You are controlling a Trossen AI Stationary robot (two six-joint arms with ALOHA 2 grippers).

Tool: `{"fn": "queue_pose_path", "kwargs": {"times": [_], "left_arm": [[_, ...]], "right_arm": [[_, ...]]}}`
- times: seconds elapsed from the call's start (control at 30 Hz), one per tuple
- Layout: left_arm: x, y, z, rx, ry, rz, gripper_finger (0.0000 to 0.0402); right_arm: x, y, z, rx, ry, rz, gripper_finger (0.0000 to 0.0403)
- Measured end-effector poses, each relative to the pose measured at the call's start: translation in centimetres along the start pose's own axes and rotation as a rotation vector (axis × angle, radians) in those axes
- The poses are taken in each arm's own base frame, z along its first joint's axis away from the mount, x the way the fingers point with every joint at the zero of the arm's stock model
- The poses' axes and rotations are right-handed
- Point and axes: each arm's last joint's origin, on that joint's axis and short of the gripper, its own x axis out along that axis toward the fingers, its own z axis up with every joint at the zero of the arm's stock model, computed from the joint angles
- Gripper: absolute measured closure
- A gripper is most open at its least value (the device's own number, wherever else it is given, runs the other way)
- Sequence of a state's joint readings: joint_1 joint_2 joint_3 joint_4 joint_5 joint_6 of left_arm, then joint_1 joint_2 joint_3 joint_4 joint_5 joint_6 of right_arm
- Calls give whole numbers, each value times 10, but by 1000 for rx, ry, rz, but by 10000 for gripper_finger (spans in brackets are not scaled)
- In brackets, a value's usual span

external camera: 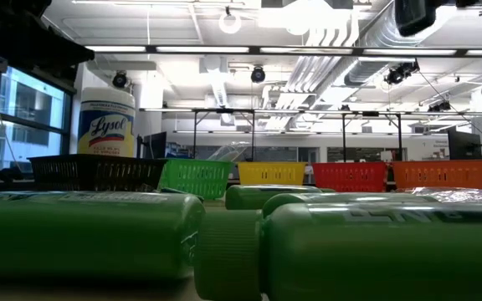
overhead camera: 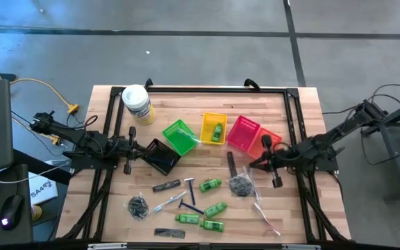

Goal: Pick & Place Travel size toiletries
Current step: Put the black comb into the red bin

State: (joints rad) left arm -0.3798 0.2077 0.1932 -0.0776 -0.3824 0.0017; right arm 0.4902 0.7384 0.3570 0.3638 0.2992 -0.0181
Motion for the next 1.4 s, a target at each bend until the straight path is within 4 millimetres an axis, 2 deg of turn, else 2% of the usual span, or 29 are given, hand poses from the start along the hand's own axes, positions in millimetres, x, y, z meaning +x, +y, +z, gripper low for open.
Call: {"fn": "queue_pose_path", "kwargs": {"times": [0.27, 0.47, 0.73, 0.97, 1.4], "left_arm": [[0, 0, 0, 0, 0, 4, 402], [0, 0, 0, -5, -4, 6, 402], [0, 0, 2, -19, -22, 5, 402], [0, 0, 2, -68, -22, 11, 402], [0, 0, 2, -68, -20, 12, 402]], "right_arm": [[-22, -23, -36, 57, -13, -74, 400], [-28, -31, -50, 69, -14, -105, 400], [-28, -40, -53, 98, -13, -143, 400], [-28, -42, -54, 117, 0, -69, 400], [-28, -50, -63, 158, 92, -133, 401]]}}
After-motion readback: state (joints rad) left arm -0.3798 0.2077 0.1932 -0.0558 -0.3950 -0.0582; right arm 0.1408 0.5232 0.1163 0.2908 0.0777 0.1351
